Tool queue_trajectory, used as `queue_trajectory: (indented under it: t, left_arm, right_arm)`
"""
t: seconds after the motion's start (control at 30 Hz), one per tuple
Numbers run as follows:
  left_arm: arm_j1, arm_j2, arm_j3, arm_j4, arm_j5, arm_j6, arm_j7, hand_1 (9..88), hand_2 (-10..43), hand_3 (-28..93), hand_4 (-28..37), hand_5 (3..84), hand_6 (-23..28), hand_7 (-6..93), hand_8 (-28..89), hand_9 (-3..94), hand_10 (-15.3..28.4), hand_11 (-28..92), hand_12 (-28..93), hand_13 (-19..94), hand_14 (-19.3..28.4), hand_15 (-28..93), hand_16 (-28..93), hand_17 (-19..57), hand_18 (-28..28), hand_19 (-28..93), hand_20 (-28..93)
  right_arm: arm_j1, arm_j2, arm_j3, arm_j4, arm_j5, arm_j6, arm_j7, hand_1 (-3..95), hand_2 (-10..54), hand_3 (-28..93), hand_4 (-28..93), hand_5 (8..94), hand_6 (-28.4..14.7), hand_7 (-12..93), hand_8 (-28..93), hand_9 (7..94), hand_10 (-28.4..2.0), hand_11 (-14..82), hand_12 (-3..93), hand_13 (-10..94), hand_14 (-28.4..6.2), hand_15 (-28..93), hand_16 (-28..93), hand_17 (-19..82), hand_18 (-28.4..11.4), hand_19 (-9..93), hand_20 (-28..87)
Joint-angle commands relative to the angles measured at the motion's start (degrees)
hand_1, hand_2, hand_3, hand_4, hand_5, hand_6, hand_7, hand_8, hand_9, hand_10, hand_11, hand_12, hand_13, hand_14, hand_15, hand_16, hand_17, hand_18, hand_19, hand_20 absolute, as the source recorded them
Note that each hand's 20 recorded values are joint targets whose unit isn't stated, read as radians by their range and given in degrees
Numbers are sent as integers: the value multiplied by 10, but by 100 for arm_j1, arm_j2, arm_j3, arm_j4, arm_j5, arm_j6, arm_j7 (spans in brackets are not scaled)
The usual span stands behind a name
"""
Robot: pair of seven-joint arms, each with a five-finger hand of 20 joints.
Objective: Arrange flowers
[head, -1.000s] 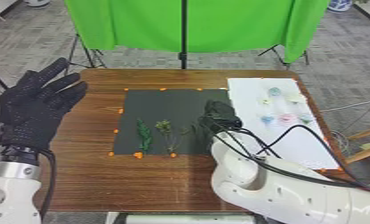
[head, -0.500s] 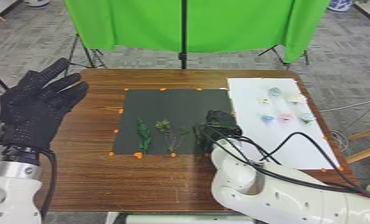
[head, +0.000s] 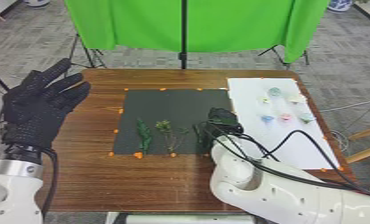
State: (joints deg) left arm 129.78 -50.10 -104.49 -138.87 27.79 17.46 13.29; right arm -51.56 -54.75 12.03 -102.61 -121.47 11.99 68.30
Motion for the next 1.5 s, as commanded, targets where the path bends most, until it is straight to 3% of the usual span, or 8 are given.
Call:
queue_trajectory:
  t: [0.03, 0.3, 0.57, 0.83, 1.0, 1.2, 1.37, 1.5]
  left_arm:
    - [23, -95, 3, 42, 66, -100, -171, 214, 93, 770, -257, 368, 106, 159, -98, 337, 219, 289, 114, 251, 284, 497, -92, -71, 284, 662, -124]
    - [46, -130, -13, 37, 75, -73, -220, 214, 94, 769, -257, 368, 105, 159, -98, 338, 219, 288, 114, 252, 284, 497, -92, -71, 284, 662, -125]
    - [143, -98, -36, 12, 39, -41, -52, 214, 94, 769, -256, 368, 105, 160, -98, 338, 218, 289, 114, 251, 284, 497, -92, -70, 284, 662, -125]
    - [209, -127, -58, -19, 25, 22, 5, 215, 94, 768, -256, 368, 106, 158, -98, 337, 218, 288, 114, 251, 284, 497, -92, -71, 284, 663, -127]
    - [351, -94, -113, -90, 17, 76, 114, 214, 94, 769, -256, 368, 106, 157, -97, 338, 219, 288, 114, 251, 284, 497, -92, -71, 284, 663, -128]
    - [335, -41, -70, -105, 27, 43, 163, 213, 93, 770, -257, 368, 106, 158, -97, 338, 218, 289, 114, 252, 284, 497, -92, -71, 284, 663, -129]
    - [337, -39, -81, -105, 26, 55, 155, 213, 93, 769, -258, 368, 106, 158, -97, 337, 219, 289, 114, 255, 284, 504, -90, -70, 284, 665, -129]
    - [322, -31, -76, -89, 19, 54, 166, 213, 93, 769, -258, 368, 106, 158, -97, 337, 220, 289, 114, 258, 284, 514, -91, -69, 284, 666, -130]
  right_arm:
    - [-39, -10, -91, -73, -229, 328, 127, 502, -95, 720, -277, 881, -12, 219, 90, 937, -92, 346, 168, 888, -64, 581, 188, 519, -215, 932, 362]
    - [35, 97, -125, -128, -323, 565, 93, 470, -95, 704, -260, 848, -19, 218, 83, 937, -93, 342, 172, 887, -63, 582, 187, 525, -215, 932, 369]
    - [266, 143, -167, -107, -543, 857, 93, 426, -95, 715, -261, 815, -24, 217, 64, 937, -95, 329, 177, 886, -64, 585, 186, 530, -213, 932, 373]
    - [240, 337, 204, -97, -496, 844, 73, 383, -95, 735, -253, 790, -24, 206, -1, 935, -100, 314, 186, 885, -63, 586, 186, 531, -214, 932, 376]
    - [214, 647, 374, -90, -578, 1148, 190, 355, -95, 755, -232, 674, -50, 171, -112, 859, -134, 284, 170, 837, -84, 580, 172, 486, -223, 932, 313]
    - [43, 1042, 842, -272, -212, 948, 164, 350, -95, 767, -237, 572, -67, 140, -112, 795, -164, 250, 149, 797, -105, 551, 138, 449, -234, 932, 216]
    - [-43, 1355, 1018, -229, -25, 981, 189, 352, -95, 764, -237, 562, -62, 135, -108, 801, -165, 233, 142, 808, -103, 535, 131, 462, -234, 932, 197]
    - [-252, 1505, 1347, -233, 357, 648, 129, 355, -95, 762, -236, 559, -58, 132, -109, 810, -166, 224, 140, 827, -102, 520, 131, 474, -234, 932, 192]
